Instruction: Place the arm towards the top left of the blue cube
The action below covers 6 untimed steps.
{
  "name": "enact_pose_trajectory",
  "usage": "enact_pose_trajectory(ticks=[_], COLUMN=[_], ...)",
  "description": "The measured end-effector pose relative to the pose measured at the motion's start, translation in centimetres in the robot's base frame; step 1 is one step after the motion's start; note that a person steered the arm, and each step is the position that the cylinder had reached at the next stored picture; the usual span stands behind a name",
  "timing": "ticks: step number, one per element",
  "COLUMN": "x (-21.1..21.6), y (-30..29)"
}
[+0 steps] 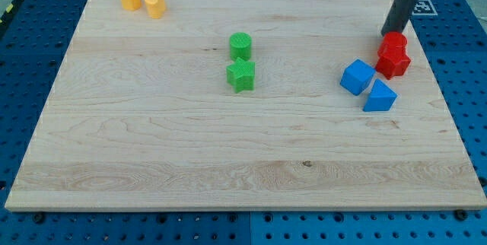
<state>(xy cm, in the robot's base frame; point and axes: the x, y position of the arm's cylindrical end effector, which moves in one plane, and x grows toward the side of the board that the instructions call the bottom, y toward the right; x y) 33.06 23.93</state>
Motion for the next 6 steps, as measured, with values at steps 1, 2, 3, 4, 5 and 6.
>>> enact_pose_trajectory(ticks=[1,2,3,4,5,6], x=[0.94,0.99,0.99,0.28,0.28,0.28], y=[-6.83,-7.34,-7.34,-7.37,-7.40,-7.54])
